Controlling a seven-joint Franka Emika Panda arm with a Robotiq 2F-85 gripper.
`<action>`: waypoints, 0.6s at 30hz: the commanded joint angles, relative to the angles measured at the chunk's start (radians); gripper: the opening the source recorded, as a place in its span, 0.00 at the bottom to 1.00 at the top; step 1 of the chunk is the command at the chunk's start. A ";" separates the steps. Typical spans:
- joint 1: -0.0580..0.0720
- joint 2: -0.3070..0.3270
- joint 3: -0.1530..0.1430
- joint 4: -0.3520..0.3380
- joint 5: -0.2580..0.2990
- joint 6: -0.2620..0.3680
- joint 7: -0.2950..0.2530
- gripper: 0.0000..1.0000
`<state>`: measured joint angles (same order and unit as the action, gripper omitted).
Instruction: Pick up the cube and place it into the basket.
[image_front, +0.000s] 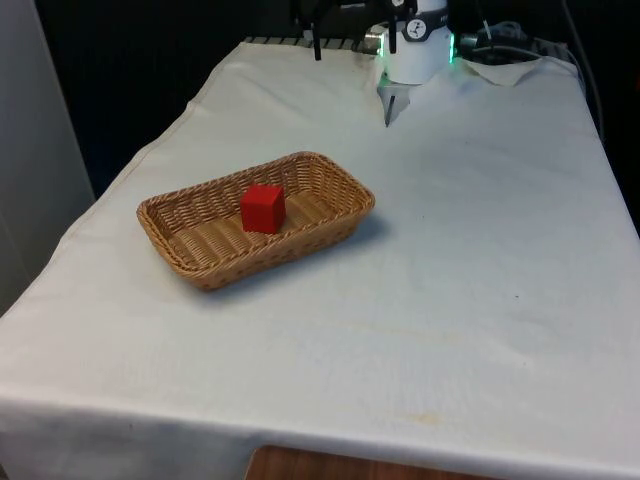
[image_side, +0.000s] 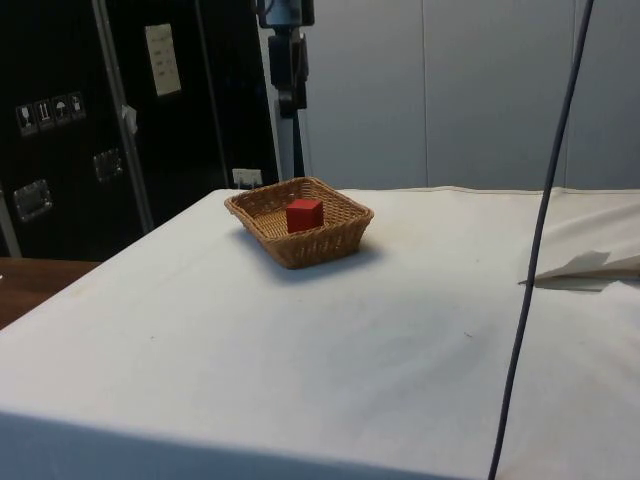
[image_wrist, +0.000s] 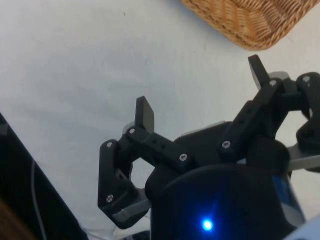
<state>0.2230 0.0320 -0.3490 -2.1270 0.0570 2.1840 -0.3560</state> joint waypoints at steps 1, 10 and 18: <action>0.002 -0.014 0.001 -0.017 -0.012 0.014 0.019 1.00; 0.001 -0.050 0.006 -0.064 -0.011 0.016 0.057 1.00; 0.000 -0.067 0.007 -0.090 -0.007 0.014 0.097 1.00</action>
<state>0.2230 -0.0270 -0.3430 -2.2050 0.0570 2.1870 -0.2800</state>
